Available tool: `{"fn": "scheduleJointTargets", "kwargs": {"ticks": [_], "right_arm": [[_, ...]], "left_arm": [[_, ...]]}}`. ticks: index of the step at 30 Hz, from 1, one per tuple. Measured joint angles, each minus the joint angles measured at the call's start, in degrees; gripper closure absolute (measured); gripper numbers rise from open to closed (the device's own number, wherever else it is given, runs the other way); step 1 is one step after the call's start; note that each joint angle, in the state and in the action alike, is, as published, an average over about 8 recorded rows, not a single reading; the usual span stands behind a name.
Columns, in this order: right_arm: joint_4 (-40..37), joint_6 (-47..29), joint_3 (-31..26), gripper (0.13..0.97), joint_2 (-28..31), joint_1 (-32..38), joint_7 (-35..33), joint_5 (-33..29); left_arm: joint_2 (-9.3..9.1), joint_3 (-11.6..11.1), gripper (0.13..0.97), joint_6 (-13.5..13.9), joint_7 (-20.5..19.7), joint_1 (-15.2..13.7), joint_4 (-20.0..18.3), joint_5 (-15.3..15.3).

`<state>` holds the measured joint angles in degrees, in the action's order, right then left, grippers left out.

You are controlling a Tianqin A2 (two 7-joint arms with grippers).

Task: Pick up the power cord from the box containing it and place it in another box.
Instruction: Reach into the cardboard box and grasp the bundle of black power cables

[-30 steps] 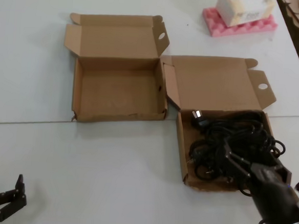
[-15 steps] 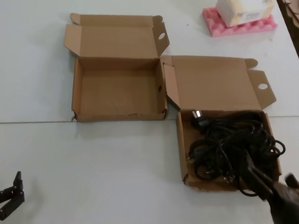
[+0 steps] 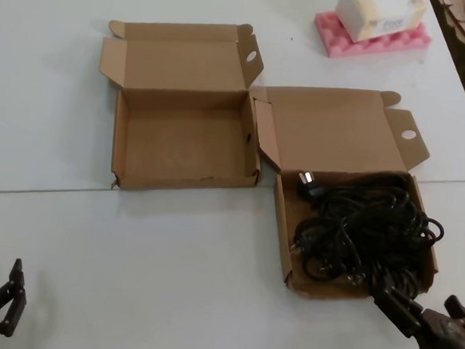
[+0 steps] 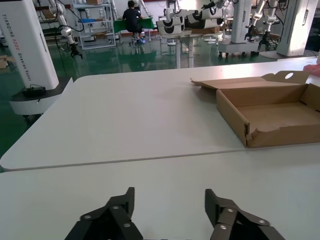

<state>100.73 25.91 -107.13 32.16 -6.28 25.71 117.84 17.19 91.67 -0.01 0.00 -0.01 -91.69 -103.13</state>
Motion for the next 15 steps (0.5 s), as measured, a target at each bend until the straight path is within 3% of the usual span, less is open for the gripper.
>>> {"fn": "scheduleJointTargets", "kwargs": {"ticks": [4, 15], "right_arm": [[-1.9, -0.7, -0.6, 0.173, -0.4, 1.3, 0.0, 0.7], [-4.0, -1.7, -1.6, 0.326, -0.8, 3.4, 0.0, 1.7]], "left_arm": [[0.00, 0.0, 0.564, 0.0, 0.0, 0.0, 0.0, 0.0], [0.00, 0.0, 0.789, 0.0, 0.0, 0.0, 0.0, 0.0]]}}
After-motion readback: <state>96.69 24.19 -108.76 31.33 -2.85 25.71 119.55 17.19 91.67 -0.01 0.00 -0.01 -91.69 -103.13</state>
